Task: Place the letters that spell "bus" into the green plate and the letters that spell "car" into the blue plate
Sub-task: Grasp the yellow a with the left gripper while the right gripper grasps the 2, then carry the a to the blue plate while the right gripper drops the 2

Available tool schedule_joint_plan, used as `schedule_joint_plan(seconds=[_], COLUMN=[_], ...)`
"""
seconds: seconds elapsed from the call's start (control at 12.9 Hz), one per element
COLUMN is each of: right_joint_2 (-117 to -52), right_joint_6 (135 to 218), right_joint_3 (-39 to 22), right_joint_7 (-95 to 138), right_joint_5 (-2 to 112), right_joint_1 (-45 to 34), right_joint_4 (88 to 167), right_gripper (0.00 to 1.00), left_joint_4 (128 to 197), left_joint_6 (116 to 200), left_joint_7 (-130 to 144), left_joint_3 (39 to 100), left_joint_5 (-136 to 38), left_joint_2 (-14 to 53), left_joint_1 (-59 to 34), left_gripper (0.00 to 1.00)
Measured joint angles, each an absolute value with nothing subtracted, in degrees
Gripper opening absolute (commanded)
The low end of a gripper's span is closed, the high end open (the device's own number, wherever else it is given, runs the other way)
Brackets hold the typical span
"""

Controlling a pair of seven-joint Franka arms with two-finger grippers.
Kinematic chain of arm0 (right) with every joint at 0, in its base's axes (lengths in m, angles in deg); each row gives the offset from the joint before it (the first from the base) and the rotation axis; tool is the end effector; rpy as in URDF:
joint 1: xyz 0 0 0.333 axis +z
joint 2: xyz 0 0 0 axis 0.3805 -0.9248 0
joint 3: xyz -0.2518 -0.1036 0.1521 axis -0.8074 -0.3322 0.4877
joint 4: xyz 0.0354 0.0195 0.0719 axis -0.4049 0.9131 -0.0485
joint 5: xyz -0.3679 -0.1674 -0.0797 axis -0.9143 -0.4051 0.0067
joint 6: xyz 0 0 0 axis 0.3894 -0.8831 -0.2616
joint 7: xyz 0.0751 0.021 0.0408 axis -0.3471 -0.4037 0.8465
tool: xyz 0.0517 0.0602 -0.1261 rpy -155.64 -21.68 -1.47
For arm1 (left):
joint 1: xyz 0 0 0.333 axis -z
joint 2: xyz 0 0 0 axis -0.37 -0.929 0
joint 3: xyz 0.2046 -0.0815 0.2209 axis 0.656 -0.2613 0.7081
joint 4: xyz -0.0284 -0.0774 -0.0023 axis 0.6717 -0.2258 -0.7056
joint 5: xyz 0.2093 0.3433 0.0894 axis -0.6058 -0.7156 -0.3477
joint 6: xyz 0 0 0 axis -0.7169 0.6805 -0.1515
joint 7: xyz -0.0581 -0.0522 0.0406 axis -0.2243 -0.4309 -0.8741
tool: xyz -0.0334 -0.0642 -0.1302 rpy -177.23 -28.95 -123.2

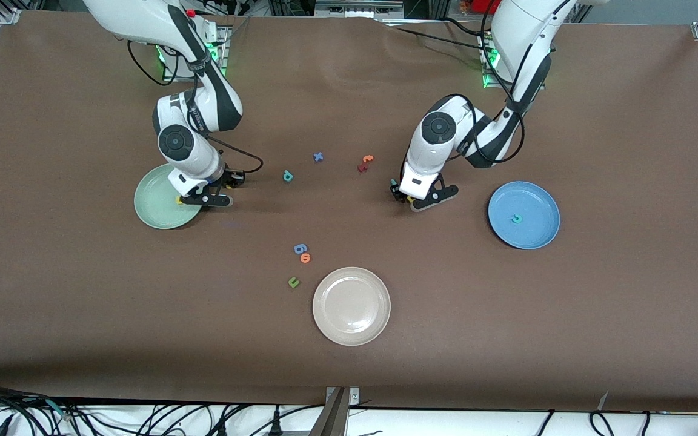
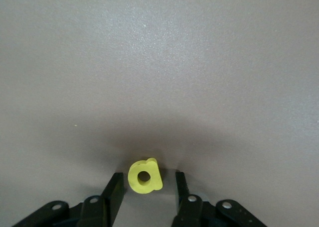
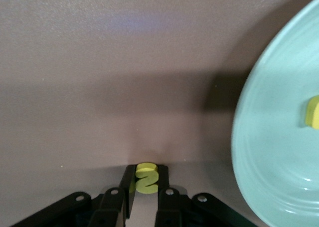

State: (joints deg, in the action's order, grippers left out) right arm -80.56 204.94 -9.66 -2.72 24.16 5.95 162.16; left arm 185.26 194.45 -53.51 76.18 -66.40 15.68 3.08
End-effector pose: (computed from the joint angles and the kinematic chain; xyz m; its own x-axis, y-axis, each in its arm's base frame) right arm 0.4686 0.1843 0.1164 0.9877 -0.0482 -0.1485 -0.0426 -0.9983 0.0404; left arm 0.4630 -0.3525 0.1080 0.9099 0.4147 -0.0106 0.4147 -0.9088 0.0458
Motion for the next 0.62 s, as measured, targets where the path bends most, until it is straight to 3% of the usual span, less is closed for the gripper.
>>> schedule_joint_plan(seconds=[0.23, 0.47, 0.54, 0.62], right_joint_2=[-77.5, -75.0, -75.0, -75.2], right_joint_6=[197.2, 187.3, 185.6, 184.9], right_joint_3=[-10.5, -15.3, -17.4, -19.3], right_joint_7=[-2.7, 0.0, 1.8, 3.6], right_joint_5=[24.2, 24.2, 24.2, 24.2], right_joint_1=[5.9, 5.7, 5.5, 5.3], right_joint_4=[159.4, 155.0, 154.4, 154.4], right_gripper=[0.00, 0.00, 0.00, 0.00], left_joint_4=[185.4, 185.5, 185.5, 185.6], left_joint_6=[194.0, 193.6, 193.6, 193.2], left_joint_7=[-53.5, -53.5, -53.5, -53.5], left_joint_3=[76.2, 76.3, 76.3, 76.4], left_joint_5=[-66.5, -66.5, -66.5, -66.5], left_joint_2=[15.9, 16.0, 16.1, 16.3], left_joint_1=[3.1, 3.0, 3.0, 3.0], left_gripper=[0.37, 0.31, 0.22, 0.20])
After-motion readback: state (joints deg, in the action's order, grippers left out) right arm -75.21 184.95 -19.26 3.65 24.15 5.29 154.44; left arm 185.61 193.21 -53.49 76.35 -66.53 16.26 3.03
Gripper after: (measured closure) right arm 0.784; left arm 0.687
